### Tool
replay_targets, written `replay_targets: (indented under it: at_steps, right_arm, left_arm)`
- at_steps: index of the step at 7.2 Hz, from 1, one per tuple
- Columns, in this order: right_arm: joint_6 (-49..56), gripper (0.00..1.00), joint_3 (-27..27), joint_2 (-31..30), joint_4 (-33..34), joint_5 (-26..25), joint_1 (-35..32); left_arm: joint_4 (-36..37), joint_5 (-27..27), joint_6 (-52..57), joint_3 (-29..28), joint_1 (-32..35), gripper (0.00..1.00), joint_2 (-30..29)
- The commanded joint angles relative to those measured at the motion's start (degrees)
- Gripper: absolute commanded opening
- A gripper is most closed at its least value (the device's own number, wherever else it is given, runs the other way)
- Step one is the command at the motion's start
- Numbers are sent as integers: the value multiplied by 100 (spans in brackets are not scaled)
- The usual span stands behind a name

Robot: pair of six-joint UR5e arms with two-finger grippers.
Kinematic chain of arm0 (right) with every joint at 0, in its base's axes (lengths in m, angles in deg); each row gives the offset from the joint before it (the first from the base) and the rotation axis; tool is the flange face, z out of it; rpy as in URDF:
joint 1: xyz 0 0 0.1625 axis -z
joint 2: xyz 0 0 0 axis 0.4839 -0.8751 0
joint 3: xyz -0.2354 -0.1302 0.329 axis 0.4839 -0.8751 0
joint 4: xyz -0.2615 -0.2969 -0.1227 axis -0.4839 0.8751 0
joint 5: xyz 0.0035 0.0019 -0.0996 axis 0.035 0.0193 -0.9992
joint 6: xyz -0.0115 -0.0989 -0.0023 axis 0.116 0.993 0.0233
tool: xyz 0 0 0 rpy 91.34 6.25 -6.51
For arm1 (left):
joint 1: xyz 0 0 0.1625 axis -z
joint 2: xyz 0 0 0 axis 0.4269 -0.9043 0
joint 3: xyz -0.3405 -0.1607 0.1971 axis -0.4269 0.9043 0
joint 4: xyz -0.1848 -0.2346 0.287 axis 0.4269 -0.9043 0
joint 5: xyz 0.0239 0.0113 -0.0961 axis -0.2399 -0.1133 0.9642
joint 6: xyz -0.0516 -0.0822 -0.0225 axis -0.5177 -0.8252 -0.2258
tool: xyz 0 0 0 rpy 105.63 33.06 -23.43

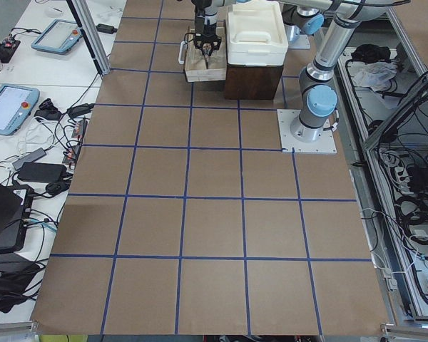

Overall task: Put scissors in drawer and close it
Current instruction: 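Lower the scissors into the drawer with the right gripper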

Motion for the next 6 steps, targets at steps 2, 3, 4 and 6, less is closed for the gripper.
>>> replay_targets:
  at_steps: [2,3,4,6]
  right_arm:
    - [-178,35,-5,87,15,18,-15]
    - [-204,73,-13,96,32,18,-15]
    - [-222,95,-57,44,-2,18,-7]
    - [-179,100,-92,-228,-64,18,-7]
  left_arm:
    - [-8,-12,3,2,14,100,1]
    - [1,-3,3,2,14,100,1]
    - [-8,-3,3,2,14,100,-8]
    - [-8,14,-5,2,22,100,-17]
